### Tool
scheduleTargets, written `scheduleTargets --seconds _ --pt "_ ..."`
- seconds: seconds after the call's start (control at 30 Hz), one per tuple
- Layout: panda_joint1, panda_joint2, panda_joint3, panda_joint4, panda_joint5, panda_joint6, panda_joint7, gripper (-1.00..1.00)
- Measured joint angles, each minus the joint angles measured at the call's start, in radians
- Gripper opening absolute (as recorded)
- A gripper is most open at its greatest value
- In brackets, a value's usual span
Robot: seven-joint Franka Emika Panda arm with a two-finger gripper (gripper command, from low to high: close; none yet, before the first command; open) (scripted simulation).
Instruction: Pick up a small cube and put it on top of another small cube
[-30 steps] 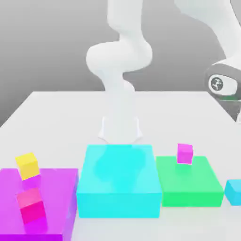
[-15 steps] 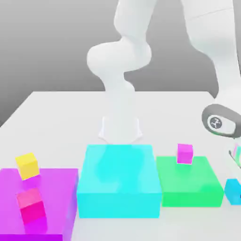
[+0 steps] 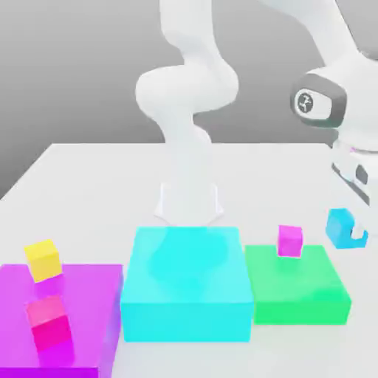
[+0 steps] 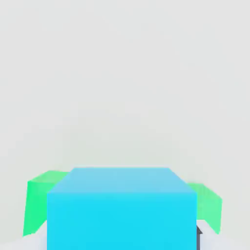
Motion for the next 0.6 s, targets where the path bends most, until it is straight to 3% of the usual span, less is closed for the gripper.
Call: scheduleTargets --seconds 0.27,0.47,0.5,0.6 --pt "0.012 -0.292 -0.03 -0.189 0.017 -0.102 -0.065 -1.0" --pt "0.004 -0.151 -0.019 -0.244 0.013 0.094 -0.066 -1.0" --pt "0.002 -0.115 -0.016 -0.251 0.012 0.136 -0.065 1.0" --pt "0.002 -0.115 -0.016 -0.251 0.012 0.136 -0.065 1.0"
